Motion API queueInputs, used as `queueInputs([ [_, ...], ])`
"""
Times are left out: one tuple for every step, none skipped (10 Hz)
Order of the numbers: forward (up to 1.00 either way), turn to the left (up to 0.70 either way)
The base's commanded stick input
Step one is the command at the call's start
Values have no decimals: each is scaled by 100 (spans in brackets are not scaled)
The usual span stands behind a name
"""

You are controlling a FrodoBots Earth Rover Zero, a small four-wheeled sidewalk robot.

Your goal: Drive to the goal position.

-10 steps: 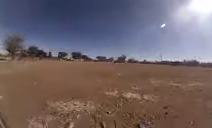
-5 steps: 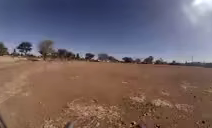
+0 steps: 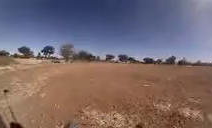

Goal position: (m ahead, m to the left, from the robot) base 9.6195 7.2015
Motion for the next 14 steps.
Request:
queueInputs([
  [50,0],
  [50,0],
  [50,0],
  [50,0],
  [50,0],
  [50,0],
  [50,0],
  [50,0],
  [50,0],
  [50,0],
  [50,0],
  [50,0],
  [50,0],
  [50,0],
])
